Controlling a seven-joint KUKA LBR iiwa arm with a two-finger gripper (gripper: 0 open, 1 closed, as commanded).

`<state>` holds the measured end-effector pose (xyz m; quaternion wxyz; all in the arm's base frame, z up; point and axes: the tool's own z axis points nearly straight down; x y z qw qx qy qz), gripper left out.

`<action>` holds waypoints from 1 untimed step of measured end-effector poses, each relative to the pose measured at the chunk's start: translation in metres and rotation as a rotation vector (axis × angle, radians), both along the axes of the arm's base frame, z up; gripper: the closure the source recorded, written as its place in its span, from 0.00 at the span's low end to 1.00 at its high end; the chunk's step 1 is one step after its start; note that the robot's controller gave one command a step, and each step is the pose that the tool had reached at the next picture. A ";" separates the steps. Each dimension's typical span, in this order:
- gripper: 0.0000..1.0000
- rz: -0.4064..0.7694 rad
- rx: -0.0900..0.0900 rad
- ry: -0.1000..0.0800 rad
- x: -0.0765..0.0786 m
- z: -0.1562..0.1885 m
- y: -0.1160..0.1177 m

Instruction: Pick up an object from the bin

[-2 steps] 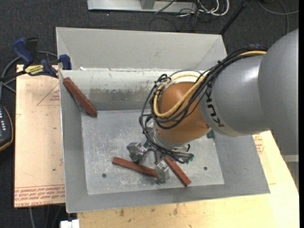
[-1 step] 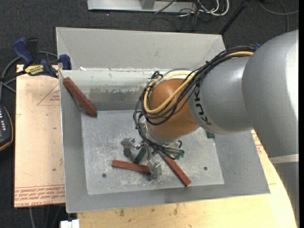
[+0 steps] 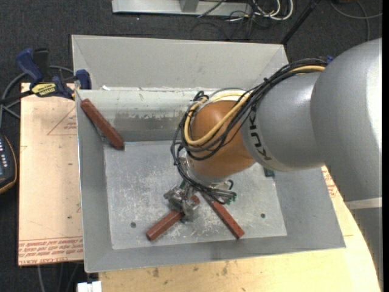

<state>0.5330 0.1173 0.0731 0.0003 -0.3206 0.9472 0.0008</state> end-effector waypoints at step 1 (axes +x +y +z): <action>1.00 0.073 0.001 -0.012 0.018 0.135 -0.012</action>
Offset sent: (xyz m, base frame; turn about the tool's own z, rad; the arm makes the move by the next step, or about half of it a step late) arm 0.0154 -0.0125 0.1306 -0.0756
